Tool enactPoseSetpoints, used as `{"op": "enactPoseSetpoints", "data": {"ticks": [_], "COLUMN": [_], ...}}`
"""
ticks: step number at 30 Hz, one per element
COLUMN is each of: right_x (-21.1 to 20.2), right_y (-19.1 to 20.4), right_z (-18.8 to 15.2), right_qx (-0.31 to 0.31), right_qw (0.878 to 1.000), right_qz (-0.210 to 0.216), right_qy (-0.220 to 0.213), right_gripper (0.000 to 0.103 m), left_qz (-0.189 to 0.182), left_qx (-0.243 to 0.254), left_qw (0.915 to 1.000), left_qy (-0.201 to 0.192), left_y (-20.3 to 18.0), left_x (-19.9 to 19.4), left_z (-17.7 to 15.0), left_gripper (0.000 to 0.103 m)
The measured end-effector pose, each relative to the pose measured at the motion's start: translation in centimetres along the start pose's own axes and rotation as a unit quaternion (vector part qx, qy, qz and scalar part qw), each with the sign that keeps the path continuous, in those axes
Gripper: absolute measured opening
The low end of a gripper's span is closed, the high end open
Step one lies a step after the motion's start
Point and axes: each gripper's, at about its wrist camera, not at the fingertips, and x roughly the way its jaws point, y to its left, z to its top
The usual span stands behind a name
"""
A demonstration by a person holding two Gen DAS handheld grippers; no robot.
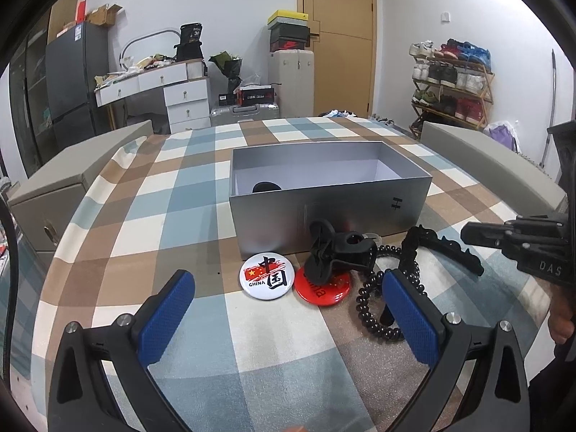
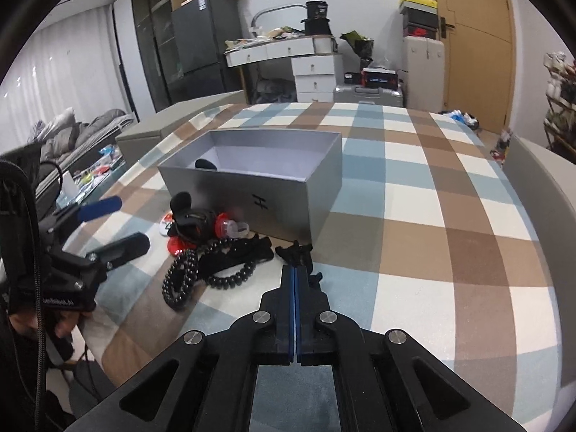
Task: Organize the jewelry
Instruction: 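Grasp a black claw clip from the pile with the right tool, then grasp the black beaded bracelet with the left tool while the right holds the clip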
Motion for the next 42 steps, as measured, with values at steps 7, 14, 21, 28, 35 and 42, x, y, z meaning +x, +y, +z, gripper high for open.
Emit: {"op": "enactPoseSetpoints", "data": {"ticks": [7, 14, 21, 28, 35, 42], "right_x": [1.2, 2.3, 2.1, -0.3, -1.6, -1.7], "right_y": [-0.6, -0.5, -0.4, -0.6, -1.1, -0.7], "right_z": [-0.5, -0.5, -1.0, -1.1, -1.5, -1.5], "right_qx": [0.004, -0.014, -0.024, 0.001, 0.027, 0.023], "right_qw": [1.0, 0.998, 0.998, 1.0, 0.999, 0.999], "right_qz": [-0.011, -0.034, -0.042, -0.001, 0.032, 0.042], "right_qy": [0.027, 0.048, 0.038, -0.006, -0.021, -0.023], "right_gripper": [0.02, 0.022, 0.017, 0.017, 0.017, 0.017], "left_qz": [-0.004, -0.019, -0.033, -0.055, -0.127, -0.145], "left_qx": [-0.001, 0.008, 0.008, 0.03, 0.035, 0.05], "left_qw": [1.0, 0.9996, 0.9991, 0.997, 0.9882, 0.9812], "left_qy": [0.008, 0.018, 0.026, 0.045, 0.079, 0.116], "left_y": [-0.2, -0.7, -0.8, -1.9, -3.0, -4.2], "left_x": [0.1, -0.2, -0.1, 0.0, 0.7, 1.9], "left_z": [0.2, 0.1, 0.2, 0.1, -0.1, -0.2], "left_gripper": [0.102, 0.102, 0.102, 0.102, 0.09, 0.074]}}
